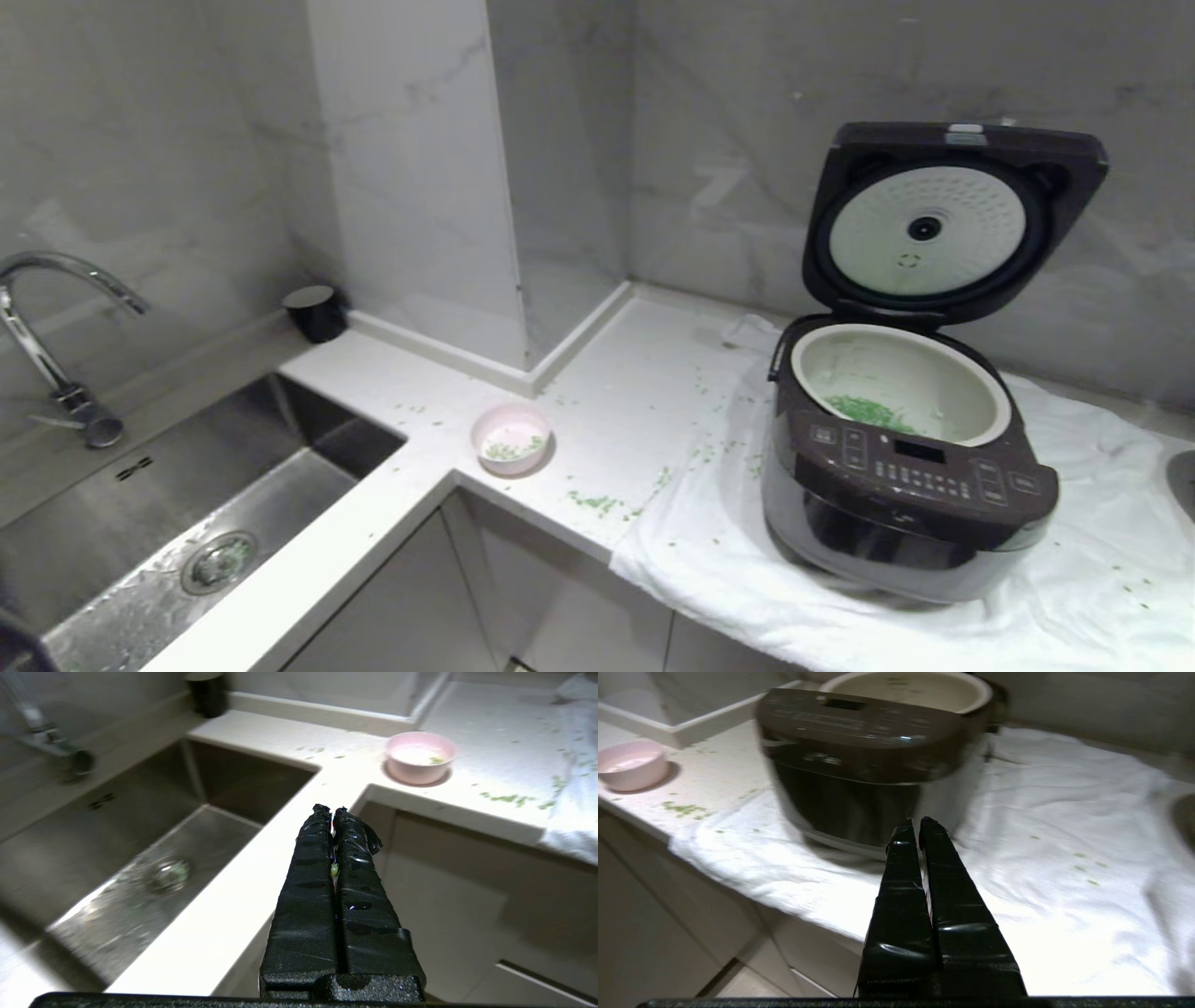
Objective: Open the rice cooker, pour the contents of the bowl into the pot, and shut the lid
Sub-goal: Pick up the bowl on the table
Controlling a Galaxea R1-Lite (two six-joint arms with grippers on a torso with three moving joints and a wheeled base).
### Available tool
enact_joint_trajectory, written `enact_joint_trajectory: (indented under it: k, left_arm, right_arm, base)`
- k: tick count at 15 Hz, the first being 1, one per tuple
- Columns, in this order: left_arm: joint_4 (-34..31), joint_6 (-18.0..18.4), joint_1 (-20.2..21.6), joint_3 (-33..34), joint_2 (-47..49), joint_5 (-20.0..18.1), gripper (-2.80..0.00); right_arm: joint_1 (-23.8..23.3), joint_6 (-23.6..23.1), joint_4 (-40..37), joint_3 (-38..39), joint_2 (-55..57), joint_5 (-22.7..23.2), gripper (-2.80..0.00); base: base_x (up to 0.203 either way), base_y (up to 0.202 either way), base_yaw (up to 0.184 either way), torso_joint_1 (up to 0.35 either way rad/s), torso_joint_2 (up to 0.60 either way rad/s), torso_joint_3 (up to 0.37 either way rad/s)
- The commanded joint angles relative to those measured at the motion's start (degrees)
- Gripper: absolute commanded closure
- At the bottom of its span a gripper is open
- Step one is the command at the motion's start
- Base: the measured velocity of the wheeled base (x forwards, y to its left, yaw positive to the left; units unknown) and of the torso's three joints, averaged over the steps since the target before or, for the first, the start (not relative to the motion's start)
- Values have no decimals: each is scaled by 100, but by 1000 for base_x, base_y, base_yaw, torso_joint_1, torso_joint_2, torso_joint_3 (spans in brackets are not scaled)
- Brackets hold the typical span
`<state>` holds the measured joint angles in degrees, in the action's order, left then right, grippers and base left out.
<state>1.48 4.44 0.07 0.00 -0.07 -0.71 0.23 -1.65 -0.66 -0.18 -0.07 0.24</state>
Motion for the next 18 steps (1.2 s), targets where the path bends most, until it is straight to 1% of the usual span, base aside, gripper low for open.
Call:
enact_joint_trajectory:
  k: [1, 9, 11, 14, 18]
  left_arm:
    - [2, 5, 1, 44, -1, 0, 0]
    - [2, 5, 1, 44, -1, 0, 0]
    - [-7, 5, 1, 44, -1, 9, 0]
    - [-7, 5, 1, 44, -1, 0, 0]
    - [2, -3, 1, 44, -1, 18, 0]
  right_arm:
    - [3, -3, 4, 9, 7, -7, 0]
    - [3, -28, -4, 1, 7, 11, 0]
    - [3, -11, -2, 1, 7, 11, 0]
    - [3, -2, -4, 2, 7, 11, 0]
    - [3, -2, 4, 9, 7, 2, 0]
  base:
    - [4, 10, -182, 2, 7, -2]
    - [2, 7, -176, 1, 6, 1]
    - [1, 6, -116, -1, 4, 0]
    - [0, 0, 0, 0, 0, 0]
    - [170, -1, -4, 2, 7, 4]
